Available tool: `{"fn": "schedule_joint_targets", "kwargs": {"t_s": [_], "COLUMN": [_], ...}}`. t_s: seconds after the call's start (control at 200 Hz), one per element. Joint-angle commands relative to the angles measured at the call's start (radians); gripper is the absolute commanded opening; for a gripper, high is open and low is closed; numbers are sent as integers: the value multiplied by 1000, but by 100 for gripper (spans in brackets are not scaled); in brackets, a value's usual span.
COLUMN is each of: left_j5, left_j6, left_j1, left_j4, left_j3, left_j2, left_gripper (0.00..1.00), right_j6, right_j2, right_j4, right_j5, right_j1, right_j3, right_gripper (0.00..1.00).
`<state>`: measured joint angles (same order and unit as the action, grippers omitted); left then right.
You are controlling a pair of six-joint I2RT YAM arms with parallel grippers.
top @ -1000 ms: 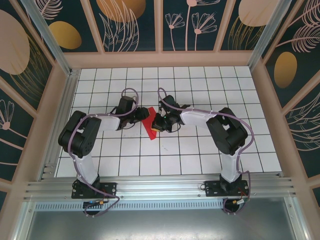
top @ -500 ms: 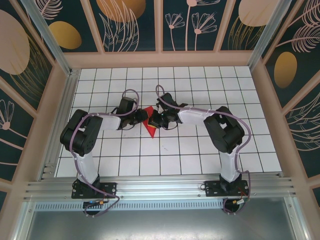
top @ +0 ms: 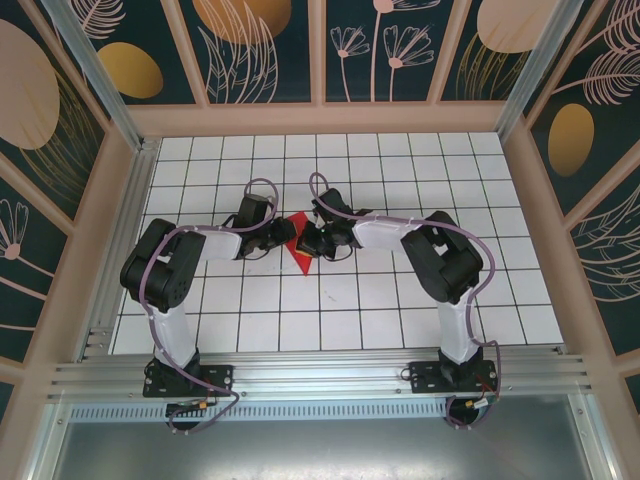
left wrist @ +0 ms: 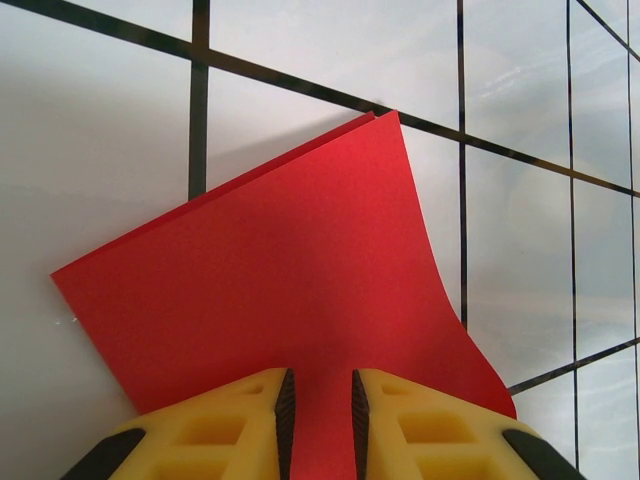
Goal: Fold a paper plane with a square sheet of paper (pick it up from the middle)
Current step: Third fold the triangle at the center of the table.
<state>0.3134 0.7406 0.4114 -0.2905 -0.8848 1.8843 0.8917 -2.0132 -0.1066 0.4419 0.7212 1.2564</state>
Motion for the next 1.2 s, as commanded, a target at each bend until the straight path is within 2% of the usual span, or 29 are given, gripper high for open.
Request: {"fn": "schedule_joint_targets", "kwargs": {"t_s": [0.0, 0.696, 0.826, 1.191], "left_j5": [13, 21, 20, 21], "left_j6": [-17, -18, -17, -21], "left_j1": [-2, -2, -2, -2], "left_j4": [20, 19, 19, 24], "left_j3": [-12, -12, -13, -16], "left_j2": [30, 32, 33, 35], "left_gripper": [25, 25, 25, 25], "right_j6": [26, 25, 25, 11], "right_j2": [-19, -46, -44, -45], "right_j4": [31, 9, 7, 33], "right_j5": [-31, -49, -48, -9], "right_j1": [5, 7, 7, 9], "right_j3": [14, 18, 14, 9], "right_gripper": [0, 0, 3, 4]}}
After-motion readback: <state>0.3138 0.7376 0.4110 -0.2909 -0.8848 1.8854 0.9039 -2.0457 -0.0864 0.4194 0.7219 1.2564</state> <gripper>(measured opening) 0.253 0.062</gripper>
